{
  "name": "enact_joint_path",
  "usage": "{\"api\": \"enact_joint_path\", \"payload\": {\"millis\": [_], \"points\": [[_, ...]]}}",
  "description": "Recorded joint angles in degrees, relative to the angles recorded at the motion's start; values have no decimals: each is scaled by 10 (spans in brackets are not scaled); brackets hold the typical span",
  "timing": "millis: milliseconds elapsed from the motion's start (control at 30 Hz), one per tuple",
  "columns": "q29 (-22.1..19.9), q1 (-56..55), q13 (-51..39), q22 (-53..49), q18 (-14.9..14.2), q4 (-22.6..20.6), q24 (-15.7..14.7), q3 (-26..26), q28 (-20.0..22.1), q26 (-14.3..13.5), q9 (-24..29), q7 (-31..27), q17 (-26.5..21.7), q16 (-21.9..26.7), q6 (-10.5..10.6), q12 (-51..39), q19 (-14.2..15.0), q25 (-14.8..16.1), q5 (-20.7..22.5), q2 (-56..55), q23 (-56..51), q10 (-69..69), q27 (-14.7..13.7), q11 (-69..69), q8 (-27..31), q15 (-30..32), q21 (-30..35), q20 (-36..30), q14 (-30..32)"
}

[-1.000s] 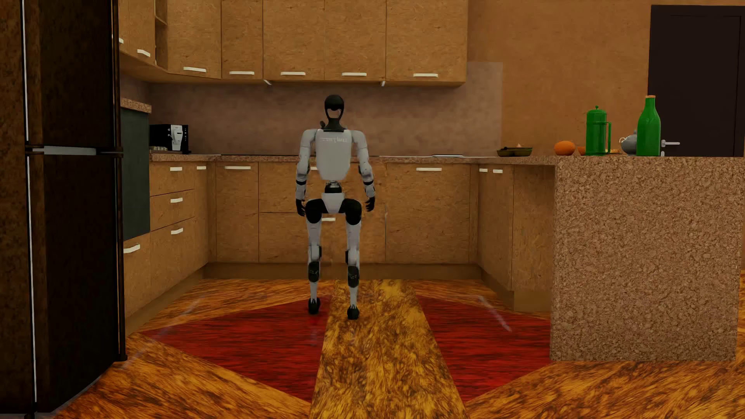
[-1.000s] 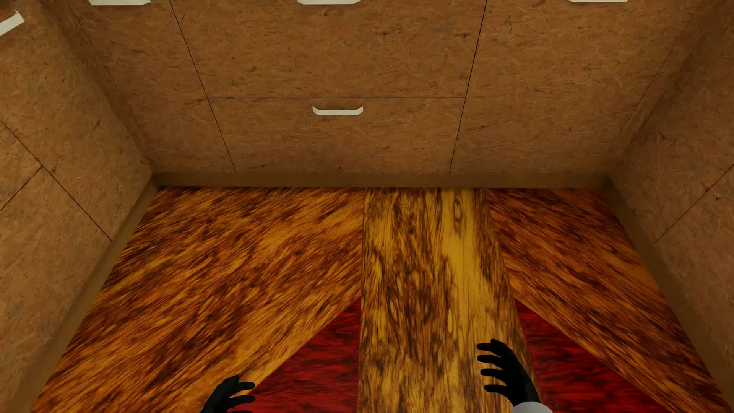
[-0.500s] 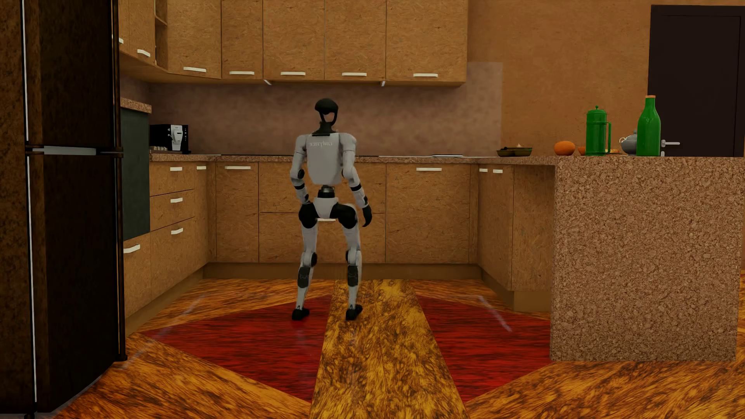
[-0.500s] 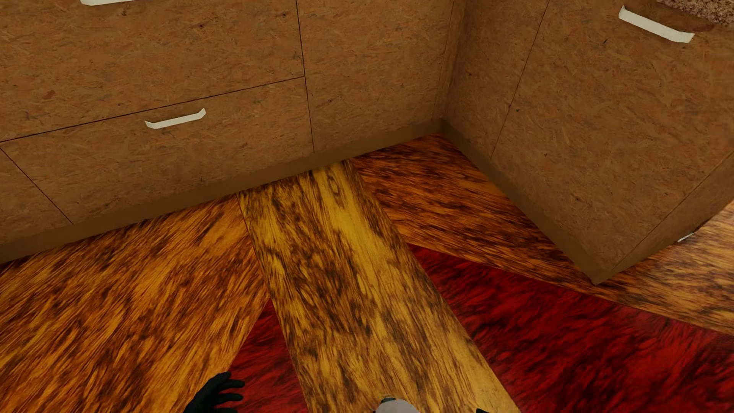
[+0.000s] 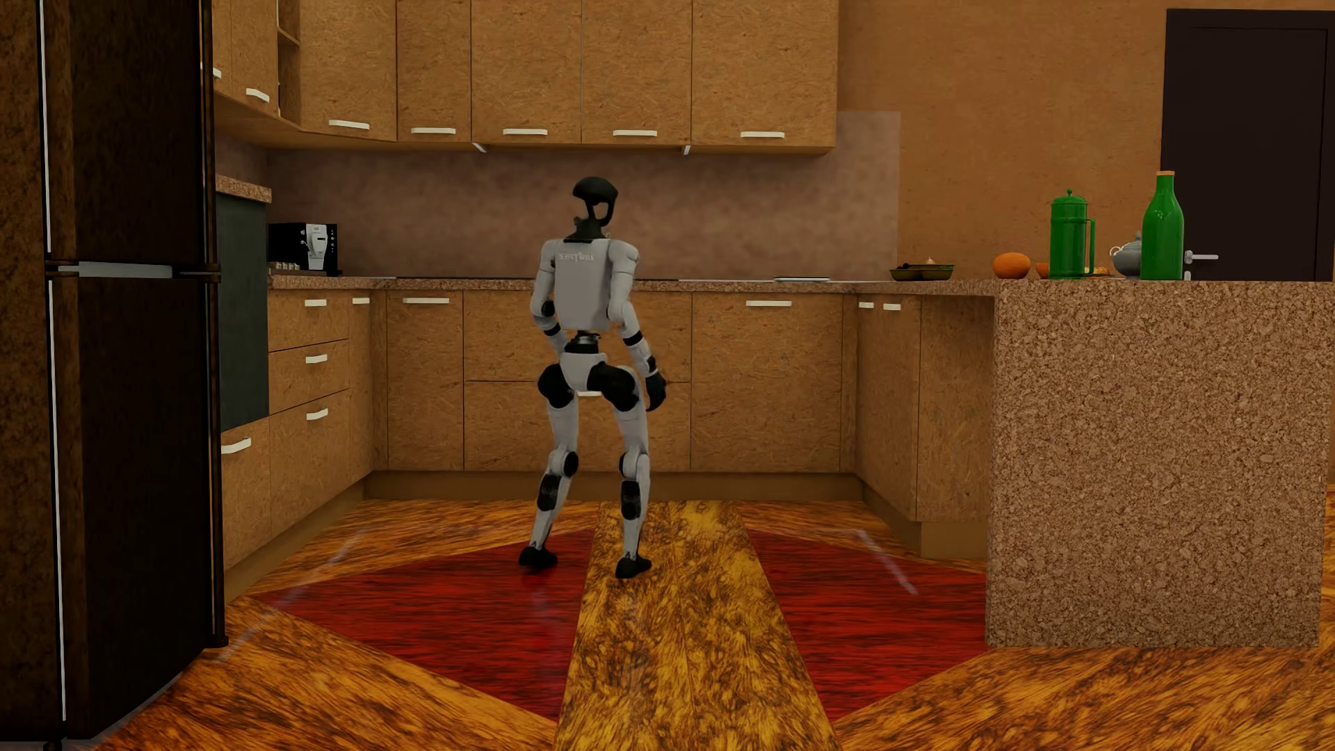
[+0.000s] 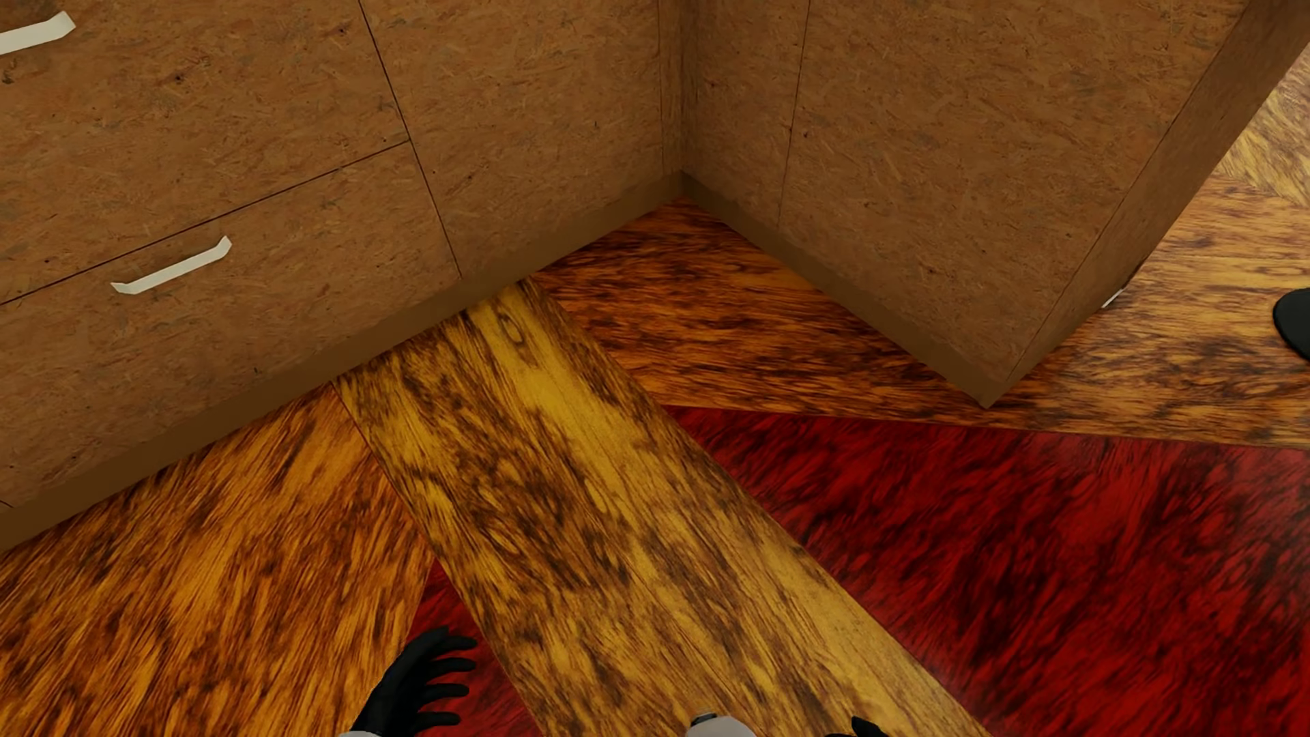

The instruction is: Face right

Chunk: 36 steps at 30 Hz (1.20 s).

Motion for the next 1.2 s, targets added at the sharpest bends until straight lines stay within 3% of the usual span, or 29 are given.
{"api": "enact_joint_path", "payload": {"millis": [67, 100, 133, 167, 200, 233, 267, 333, 367, 400, 433, 467, 533, 633, 667, 700, 767, 833, 867, 933, 1000, 1033, 1067, 1100, 1133, 1167, 1200], "points": [[-26, -1, 35, 6, 22, 4, 11, 8, -11, 16, -2, -30, 7, -6, 14, -17, 3, 18, 18, -3, -9, -63, -43, -18, 2, 13, -10, 2, -26], [-32, 10, 20, 17, -22, 2, 13, -16, -11, 7, -1, -27, 12, 12, -1, -1, 4, 21, 12, 1, -10, -76, -53, -18, 2, 13, 3, 8, -20], [-33, 11, 6, 10, -47, 5, 13, -34, -6, 7, -2, -24, 23, 26, -13, 17, 5, 19, 10, 3, -10, -76, -55, -24, 0, 18, 7, 8, -20], [-26, 14, -5, 13, -44, 9, 11, -36, 1, 13, -6, -15, 17, 27, -23, 22, 1, 17, 7, 2, 1, -80, -49, -29, -3, 18, 23, 12, -19], [-15, 27, 0, 20, -10, 8, 7, -30, 5, 20, -5, -5, 12, 19, -36, 13, 0, 14, -4, 4, -12, -88, -33, -21, -11, 3, 19, 14, -17], [-2, 30, -2, 13, 1, 8, 3, -28, 10, 27, -9, 0, 7, 9, -44, 9, 7, 7, -12, 5, -7, -86, -16, -21, -17, 7, 8, 10, -19], [8, 28, -3, 8, -13, 12, 0, -32, 14, 28, -17, 3, 12, 2, -44, 14, 8, 2, -11, 6, -9, -87, 4, -38, -19, 32, -13, 0, -20], [14, 37, 5, 24, -7, 24, -3, -38, 9, 26, -25, 13, 0, 7, -35, 5, -13, 4, -1, 12, -17, -116, 31, -64, -17, 9, 7, 8, -6], [10, 47, 1, 18, -7, 27, -2, -49, 6, 13, -22, 22, 24, 21, -40, 20, -16, 2, -1, 15, -16, -125, 37, -64, -18, -5, -8, 10, -4], [6, 43, 6, 16, -6, 31, 0, -48, 2, 10, -19, 27, 25, 25, -37, 17, 5, 0, -1, 13, -14, -112, 37, -67, -17, 10, 4, 8, -11], [0, 42, 10, 13, -5, 31, -1, -42, -1, 10, -12, 29, 13, 19, -35, 8, -2, 3, -6, 14, -14, -99, 31, -66, -23, 25, 16, 13, -19], [-1, 38, 1, 8, -2, 30, -3, -46, -2, 6, -11, 30, 9, 10, -31, 12, 15, 4, -10, 17, -9, -90, 30, -80, -22, 61, -1, 9, -25], [-5, 44, -8, 22, -1, 31, -11, -56, -10, 1, -9, 38, 22, 14, -30, 21, 5, 2, -9, 15, -12, -101, 34, -79, -19, 44, 18, 6, -20], [-1, 46, -1, 3, 0, 28, -25, -52, -14, 27, -7, 39, 21, 7, -25, 17, 6, -1, -13, 10, -13, -99, 24, -79, -17, 44, 2, -9, -24], [-1, 41, -2, 4, 2, 26, -26, -55, -18, 30, -15, 43, 19, 21, -25, 17, 22, -4, -16, -1, -14, -100, 19, -74, -14, 37, -2, -4, -24], [-4, 45, 0, 11, 2, 28, -22, -57, -19, 30, -12, 49, 21, 17, -25, 11, 1, -13, -17, -2, -18, -99, 18, -67, -18, 29, 10, 9, -27], [-13, 43, 2, 13, 2, 33, -7, -55, -12, 21, -13, 52, 14, 5, -21, -3, 13, -21, -18, -4, -11, -88, 14, -66, -23, 32, 12, 4, -34], [-27, 45, 16, 8, 1, 24, 8, -38, -2, 4, -15, 33, 13, -16, -13, 9, 15, -6, -10, 0, -7, -90, 6, -92, -8, 69, 13, -20, -41], [-44, 50, 15, 14, 1, 27, 10, -46, -3, 2, -11, 32, 13, -11, -11, 19, 15, 6, -7, 4, -6, -94, -4, -98, -8, 60, 18, -17, -40], [-43, 55, 24, 21, 1, 30, -4, -68, -14, 17, -10, 37, 17, 29, -16, 22, 10, 22, -5, 3, -19, -114, -12, -107, -11, 33, 14, 5, -29], [-23, 70, 16, 28, 1, 31, -13, -57, -25, 29, -6, 52, 0, 39, -35, -10, -75, 13, -25, -13, -6, -123, 1, -51, -42, -63, 2, 18, -26], [-17, 66, 9, 29, -2, 36, -13, -42, -26, 25, -6, 58, 3, 36, -45, -14, -82, -8, -35, -24, -12, -98, 13, -11, -54, -91, -4, 23, -41], [-14, 57, 1, 16, -6, 41, -9, -25, -19, 26, -9, 59, -4, 23, -51, -10, 41, -32, -44, -32, -8, -64, 20, 7, -52, -71, 6, 18, -61], [-10, 48, -1, 7, -7, 38, -2, -17, -8, 24, -21, 58, 2, 12, -53, 4, 16, -44, -41, -36, -4, -50, 21, -9, -45, 9, 10, 1, -70], [-9, 38, -1, -6, -6, 38, 7, -12, 5, 21, -23, 46, 14, -4, -44, 25, 15, -44, -27, -33, -16, -27, 22, -33, -32, 60, 18, -8, -71], [-20, 32, 20, -2, 6, 24, 14, -12, 13, 26, -24, 11, 34, 1, -30, 28, 15, -29, -11, -37, -35, -25, 10, -50, -17, 72, 4, -23, -72], [-40, 52, 28, 31, -14, 27, 16, -35, 12, 36, -21, 5, 23, 16, -21, 12, 13, 1, -6, -41, -27, -65, -25, -36, -21, 9, 10, -7, -78]]}}
